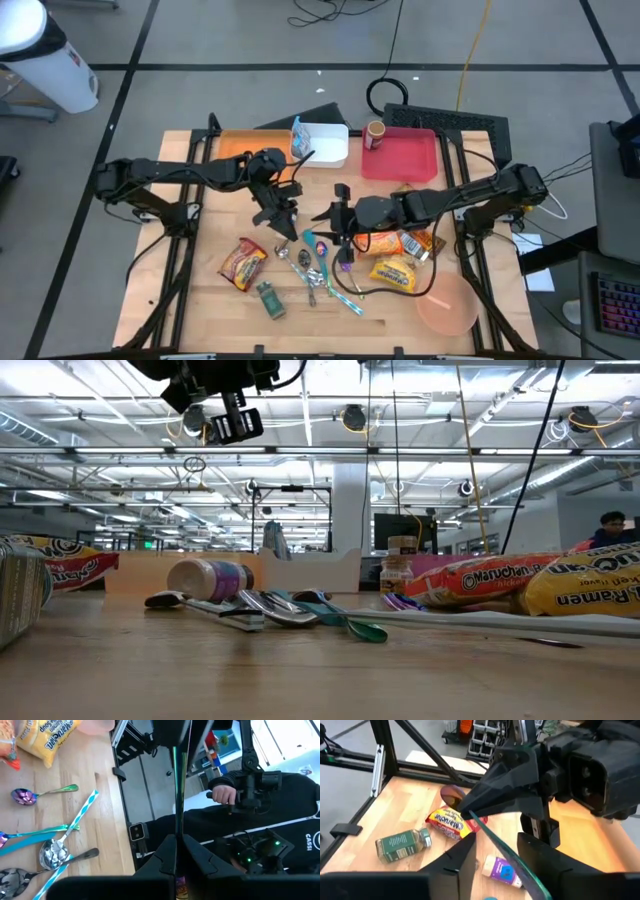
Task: Pick & Place Food Item
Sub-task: Put the bottom left violet and green spoon into the orange bin
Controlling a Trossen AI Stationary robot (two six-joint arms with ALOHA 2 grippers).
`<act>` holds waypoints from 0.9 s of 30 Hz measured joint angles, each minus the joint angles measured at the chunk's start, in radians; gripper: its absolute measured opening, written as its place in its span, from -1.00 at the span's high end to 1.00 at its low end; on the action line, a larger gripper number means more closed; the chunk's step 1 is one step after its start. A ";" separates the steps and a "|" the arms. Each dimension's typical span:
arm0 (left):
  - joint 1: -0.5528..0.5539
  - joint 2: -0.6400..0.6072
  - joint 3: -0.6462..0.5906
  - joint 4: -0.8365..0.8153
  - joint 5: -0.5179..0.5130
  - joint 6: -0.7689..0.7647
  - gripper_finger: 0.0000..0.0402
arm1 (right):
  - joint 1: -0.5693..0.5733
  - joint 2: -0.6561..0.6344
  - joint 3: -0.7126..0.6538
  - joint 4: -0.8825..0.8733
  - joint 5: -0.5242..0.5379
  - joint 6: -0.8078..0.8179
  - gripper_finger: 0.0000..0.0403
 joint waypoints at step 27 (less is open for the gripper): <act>0.018 -0.001 0.000 0.166 -0.068 -0.062 0.63 | -0.003 0.000 -0.001 0.008 -0.015 0.106 0.99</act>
